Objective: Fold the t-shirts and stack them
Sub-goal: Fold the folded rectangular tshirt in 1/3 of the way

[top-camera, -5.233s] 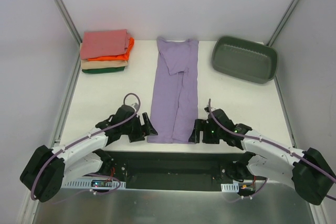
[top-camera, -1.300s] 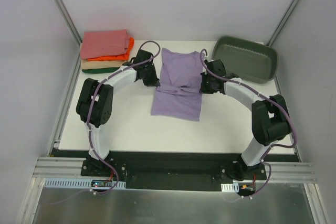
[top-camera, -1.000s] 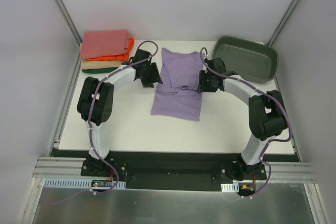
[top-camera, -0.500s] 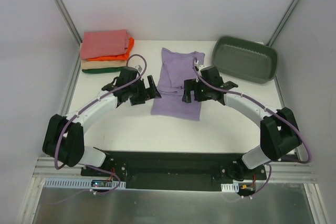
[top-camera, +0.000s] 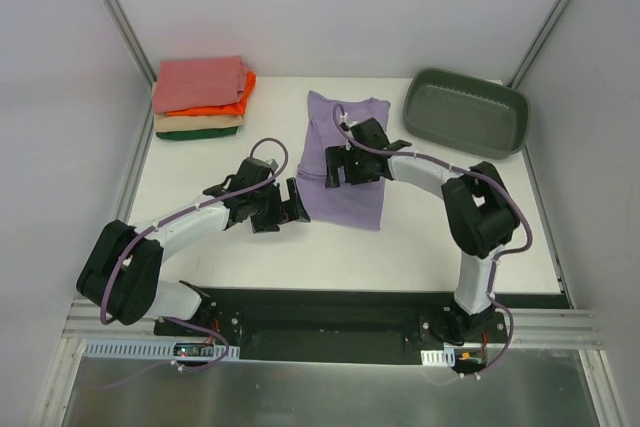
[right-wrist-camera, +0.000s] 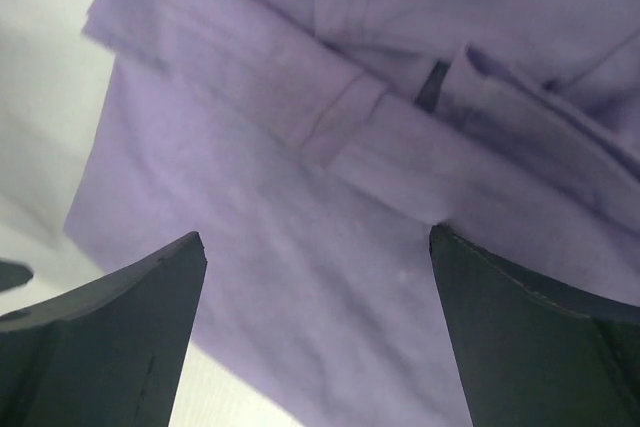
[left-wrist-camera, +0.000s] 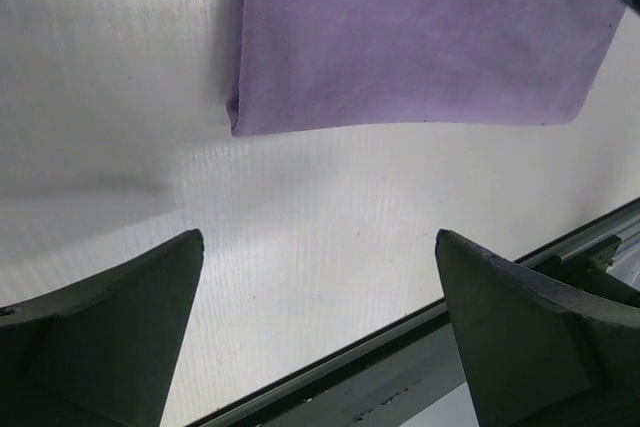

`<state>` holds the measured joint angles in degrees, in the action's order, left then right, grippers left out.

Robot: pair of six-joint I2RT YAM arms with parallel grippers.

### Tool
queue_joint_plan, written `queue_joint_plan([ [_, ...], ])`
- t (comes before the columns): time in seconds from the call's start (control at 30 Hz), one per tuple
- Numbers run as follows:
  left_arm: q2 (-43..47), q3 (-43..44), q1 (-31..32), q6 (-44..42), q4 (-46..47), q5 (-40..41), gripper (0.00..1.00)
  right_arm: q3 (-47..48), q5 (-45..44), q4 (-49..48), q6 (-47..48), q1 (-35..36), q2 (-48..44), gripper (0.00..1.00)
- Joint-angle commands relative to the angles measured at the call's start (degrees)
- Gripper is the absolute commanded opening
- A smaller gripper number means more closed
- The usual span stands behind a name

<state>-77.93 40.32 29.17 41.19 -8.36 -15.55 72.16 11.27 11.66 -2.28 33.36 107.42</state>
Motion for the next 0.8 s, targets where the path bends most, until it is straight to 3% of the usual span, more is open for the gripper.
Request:
queue_joint_plan([
  [0.0,0.4,-0.5,-0.3,0.1,1.8,0.3,0.99,7.1,-5.6,-1.7,1.5,-0.8,4.5,0.96],
  [0.23,0.5,-0.8,-0.4,-0.5,1.7,0.6,0.99,17.8,-6.0,-3.9,1.8,-5.8,10.6,0.96],
  [0.3,0.3,-0.9,-0.4,-0.6,1.7,0.6,0.99,21.6,-7.7,-3.8,5.6,-6.2,11.2,0.96],
  [0.43,0.4,-1.0,-0.5,-0.4,1.7,0.5,0.99,27.1,-7.6,2.0,8.2,-6.6,10.2,0.96],
  [0.63,0.4,-1.3,-0.7,-0.5,1.7,1.2,0.99,13.6,3.3,2.2,7.5,-5.2,1.2,0.96],
  [0.77,0.3,-1.3,-1.1,-0.3,1.6,1.0,0.99,2.6,2.6,0.0,6.1,-2.5,-5.9,0.96],
])
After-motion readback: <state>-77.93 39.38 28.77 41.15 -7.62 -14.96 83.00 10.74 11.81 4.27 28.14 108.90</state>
